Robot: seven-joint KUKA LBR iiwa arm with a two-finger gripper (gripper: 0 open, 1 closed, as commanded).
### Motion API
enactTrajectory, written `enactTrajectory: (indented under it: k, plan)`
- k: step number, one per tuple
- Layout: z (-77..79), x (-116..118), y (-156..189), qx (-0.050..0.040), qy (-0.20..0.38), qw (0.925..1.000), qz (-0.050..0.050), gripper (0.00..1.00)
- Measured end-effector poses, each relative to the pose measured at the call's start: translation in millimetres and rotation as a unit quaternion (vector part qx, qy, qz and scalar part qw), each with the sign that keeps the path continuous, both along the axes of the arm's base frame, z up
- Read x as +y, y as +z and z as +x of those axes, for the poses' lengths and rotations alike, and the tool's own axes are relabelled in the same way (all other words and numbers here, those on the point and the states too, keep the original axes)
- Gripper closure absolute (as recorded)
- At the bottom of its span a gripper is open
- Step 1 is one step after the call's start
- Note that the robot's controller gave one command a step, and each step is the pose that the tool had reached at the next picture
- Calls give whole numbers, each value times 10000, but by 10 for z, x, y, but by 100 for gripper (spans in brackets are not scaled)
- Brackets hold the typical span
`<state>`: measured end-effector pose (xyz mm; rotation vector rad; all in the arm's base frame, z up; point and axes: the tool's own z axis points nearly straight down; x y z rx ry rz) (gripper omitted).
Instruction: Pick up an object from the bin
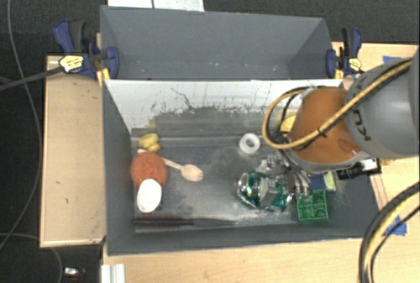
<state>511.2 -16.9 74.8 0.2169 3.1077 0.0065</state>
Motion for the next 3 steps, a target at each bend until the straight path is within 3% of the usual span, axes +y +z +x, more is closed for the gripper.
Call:
enactTrajectory:
  k: [1,2,3]
  plan:
    - [0,0,0,0,-1,10000,0,100]
    - [-26,-14,553,46,91,9999,2,100]
    - [39,86,1316,51,-102,9999,7,100]
